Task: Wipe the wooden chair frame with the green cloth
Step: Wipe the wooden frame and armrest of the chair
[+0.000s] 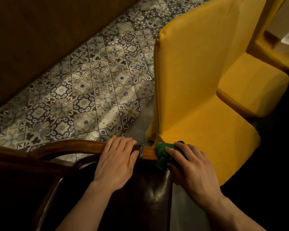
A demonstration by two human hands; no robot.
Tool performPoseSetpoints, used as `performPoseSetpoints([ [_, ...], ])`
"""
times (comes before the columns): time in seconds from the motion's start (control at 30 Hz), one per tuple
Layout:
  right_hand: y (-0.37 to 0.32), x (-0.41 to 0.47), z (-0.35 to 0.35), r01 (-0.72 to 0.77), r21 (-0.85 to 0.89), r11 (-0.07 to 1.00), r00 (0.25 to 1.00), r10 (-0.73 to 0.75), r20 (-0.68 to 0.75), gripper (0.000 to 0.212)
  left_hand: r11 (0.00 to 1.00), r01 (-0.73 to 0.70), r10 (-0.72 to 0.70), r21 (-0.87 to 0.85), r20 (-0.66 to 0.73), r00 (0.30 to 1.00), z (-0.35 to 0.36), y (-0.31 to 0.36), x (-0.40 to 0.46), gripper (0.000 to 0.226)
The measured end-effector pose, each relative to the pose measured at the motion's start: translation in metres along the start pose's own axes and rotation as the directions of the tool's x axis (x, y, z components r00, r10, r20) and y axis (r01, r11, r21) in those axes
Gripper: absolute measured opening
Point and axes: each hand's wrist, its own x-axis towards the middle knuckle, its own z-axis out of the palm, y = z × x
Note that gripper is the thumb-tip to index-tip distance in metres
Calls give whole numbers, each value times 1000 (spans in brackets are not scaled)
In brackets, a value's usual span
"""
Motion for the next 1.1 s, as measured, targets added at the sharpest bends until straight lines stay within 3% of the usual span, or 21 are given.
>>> performPoseSetpoints([
  [0.23,4,-6,-1,-70,43,997,997,69,23,47,1000,9,-10,-20,-26,1000,-1,3,0,44],
  [0.63,-54,31,13,38,-14,999,997,-37,64,47,999,15,-15,-45,-12,1000,-1,2,0,53],
  [0.8,-51,34,7,71,15,997,989,-72,131,53,994,20,-17,-109,29,999,-5,1,1,60],
  [0.97,-36,30,-9,109,79,991,954,-126,271,86,970,17,-9,-244,34,999,-20,3,-3,64],
  [1.1,-24,33,-26,11,-2,1000,948,-10,319,70,933,49,-45,-357,17,999,-30,24,-12,80],
])
